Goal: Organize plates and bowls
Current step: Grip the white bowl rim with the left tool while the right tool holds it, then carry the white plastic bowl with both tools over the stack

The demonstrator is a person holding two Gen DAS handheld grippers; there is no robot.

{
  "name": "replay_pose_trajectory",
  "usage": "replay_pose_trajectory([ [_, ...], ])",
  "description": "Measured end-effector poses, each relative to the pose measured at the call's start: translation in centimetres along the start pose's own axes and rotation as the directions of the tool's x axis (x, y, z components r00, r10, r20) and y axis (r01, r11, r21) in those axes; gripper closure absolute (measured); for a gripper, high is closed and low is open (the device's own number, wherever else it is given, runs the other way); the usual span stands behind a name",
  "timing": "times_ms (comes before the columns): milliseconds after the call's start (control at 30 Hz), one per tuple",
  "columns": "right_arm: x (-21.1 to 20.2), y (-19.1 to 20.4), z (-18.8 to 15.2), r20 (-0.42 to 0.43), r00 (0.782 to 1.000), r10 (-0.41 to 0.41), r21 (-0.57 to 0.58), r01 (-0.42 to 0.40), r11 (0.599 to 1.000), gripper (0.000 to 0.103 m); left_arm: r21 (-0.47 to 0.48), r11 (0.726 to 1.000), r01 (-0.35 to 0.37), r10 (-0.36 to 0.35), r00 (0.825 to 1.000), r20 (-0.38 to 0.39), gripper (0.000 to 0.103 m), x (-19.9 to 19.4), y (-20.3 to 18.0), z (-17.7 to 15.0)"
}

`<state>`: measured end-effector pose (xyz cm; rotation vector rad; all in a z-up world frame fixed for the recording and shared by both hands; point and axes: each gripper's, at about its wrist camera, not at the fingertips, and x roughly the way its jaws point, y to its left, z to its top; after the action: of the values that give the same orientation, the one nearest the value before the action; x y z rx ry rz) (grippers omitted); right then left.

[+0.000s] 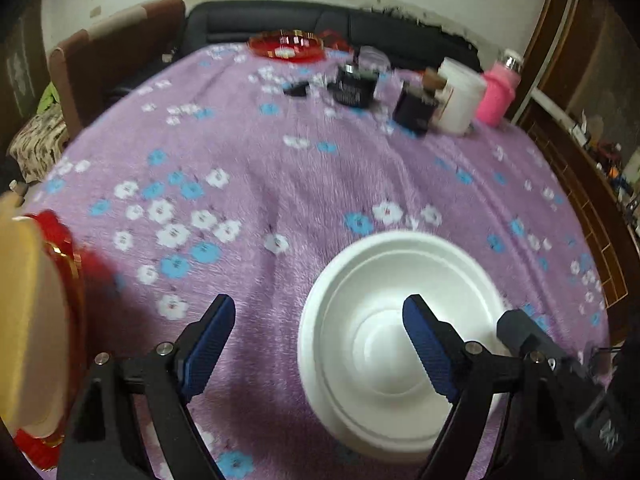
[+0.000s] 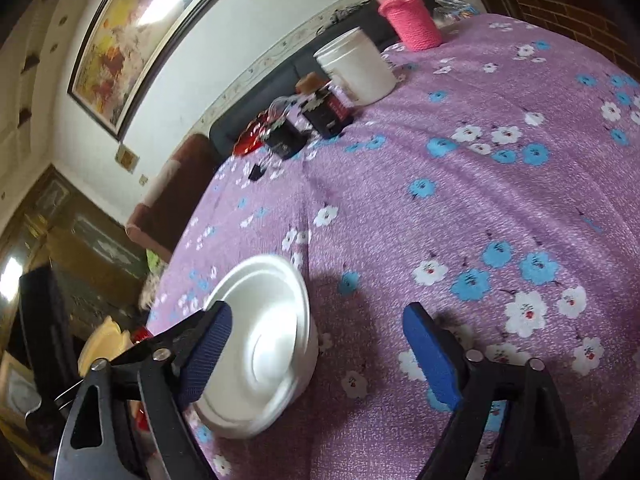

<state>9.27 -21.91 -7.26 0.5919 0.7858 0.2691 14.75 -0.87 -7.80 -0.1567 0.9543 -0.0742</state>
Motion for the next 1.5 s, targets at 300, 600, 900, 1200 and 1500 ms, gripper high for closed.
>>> replay_pose_trajectory([
  [300,1.9,1.0,-1.1,-0.068,0.995,-0.068,-0.075,0.063,0.995,0.035,-0.001,1.0,-0.028,0.028,0.999,-0.031,0.018,2.6,0.2,-0.1],
  [600,2.2,1.1,-1.2,-0.064,0.993,-0.099,-0.101,0.093,0.991,0.059,0.066,0.998,0.002,-0.002,1.0,-0.006,0.066,2.4,-1.2,-0.3],
  [900,2.3,1.3,-1.4,-0.077,0.995,-0.068,-0.096,0.061,0.994,0.087,0.073,0.997,0.04,-0.04,0.999,-0.002,0.084,1.3,-1.5,-0.6],
  [1200,1.4,1.9,-1.5,-0.048,0.999,-0.017,-0.106,0.012,0.994,0.088,0.081,0.997,0.011,-0.015,0.998,0.054,0.084,-1.1,-1.5,-1.4],
  [1500,0.1,3.2,-2.1,-0.009,0.999,0.034,-0.127,-0.034,0.991,0.09,0.068,0.998,0.002,-0.009,0.995,0.096,0.084,-4.4,-0.8,-2.3],
])
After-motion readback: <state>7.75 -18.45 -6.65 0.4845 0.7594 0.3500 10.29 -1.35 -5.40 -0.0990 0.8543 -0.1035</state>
